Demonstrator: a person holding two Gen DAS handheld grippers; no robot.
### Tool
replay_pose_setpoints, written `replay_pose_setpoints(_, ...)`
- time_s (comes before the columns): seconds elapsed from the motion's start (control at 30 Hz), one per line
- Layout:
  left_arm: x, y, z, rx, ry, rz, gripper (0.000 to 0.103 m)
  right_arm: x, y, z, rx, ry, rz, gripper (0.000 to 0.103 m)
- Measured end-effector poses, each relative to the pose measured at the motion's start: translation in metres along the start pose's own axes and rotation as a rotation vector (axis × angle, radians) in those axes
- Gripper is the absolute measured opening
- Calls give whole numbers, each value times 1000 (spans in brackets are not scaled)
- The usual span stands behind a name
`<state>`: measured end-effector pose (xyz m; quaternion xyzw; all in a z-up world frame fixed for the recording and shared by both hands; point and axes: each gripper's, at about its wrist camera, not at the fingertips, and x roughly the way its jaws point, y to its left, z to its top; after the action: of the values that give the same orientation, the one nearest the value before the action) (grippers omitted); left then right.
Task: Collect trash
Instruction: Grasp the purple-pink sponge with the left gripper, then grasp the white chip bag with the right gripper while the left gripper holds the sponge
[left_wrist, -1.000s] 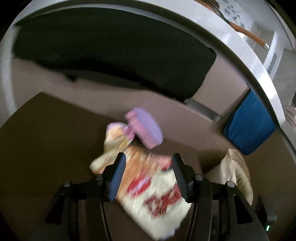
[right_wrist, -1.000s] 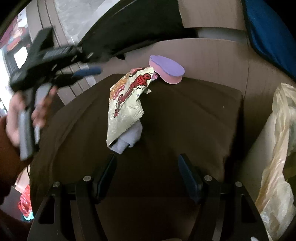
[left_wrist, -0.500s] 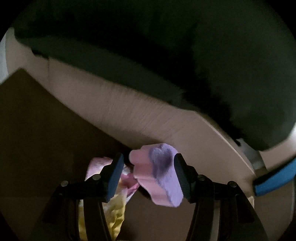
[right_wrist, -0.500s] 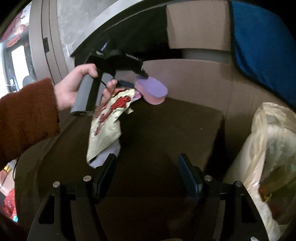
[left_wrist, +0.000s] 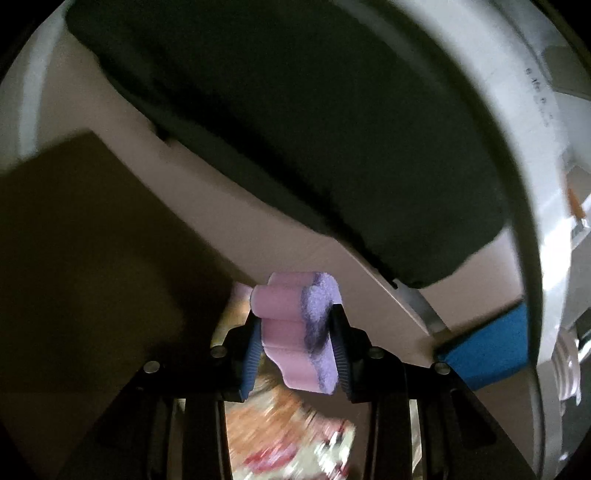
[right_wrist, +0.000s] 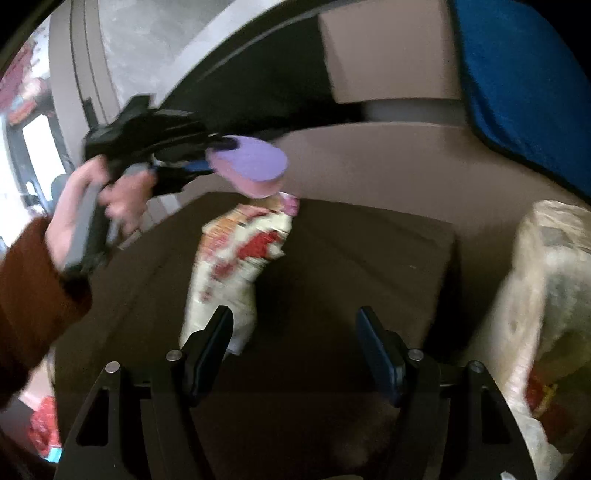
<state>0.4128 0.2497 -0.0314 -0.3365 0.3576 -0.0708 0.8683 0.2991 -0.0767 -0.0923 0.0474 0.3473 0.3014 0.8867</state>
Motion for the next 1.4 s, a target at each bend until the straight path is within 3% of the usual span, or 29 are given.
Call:
replay_pose_setpoints(0.1, -55, 19, -13, 21, -66, 51, 35, 7, 14, 12, -2, 0, 54, 67)
replay_pose_setpoints(0.23, -120, 51, -38, 48, -151, 108, 35, 26, 34, 33, -66, 12, 32, 67)
replay_pose_setpoints(0.47, -170, 79, -79, 123, -213, 152, 35, 77, 36, 73, -96, 92, 0, 67)
replay_pose_setpoints(0.53, -180, 89, -91, 121, -239, 162, 35, 94, 30, 75, -55, 153, 0, 67)
replay_pose_setpoints(0.67, -187, 109, -104, 113, -254, 195, 35, 104, 30, 65, 10, 195, 28, 67)
replay_pose_setpoints(0.87, -189, 128, -112, 75, -241, 193, 35, 92, 103, 65, -182, 162, 88, 66)
replay_pose_setpoints(1.0, -192, 132, -119, 54, -230, 183, 35, 103, 143, 59, -289, 179, 51, 65)
replay_pose_setpoints(1.2, -200, 136, -128, 58, -233, 177, 34, 128, 144, 58, -259, 196, -11, 65)
replay_pose_setpoints(1.27, -200, 138, -129, 62, -235, 174, 34, 134, 136, 57, -232, 212, -6, 61)
replay_pose_setpoints(1.37, -197, 138, -129, 71, -246, 194, 34, 142, 129, 52, -213, 251, -8, 28)
replay_pose_setpoints(1.4, -196, 138, -129, 73, -250, 204, 34, 142, 128, 51, -216, 256, -12, 22)
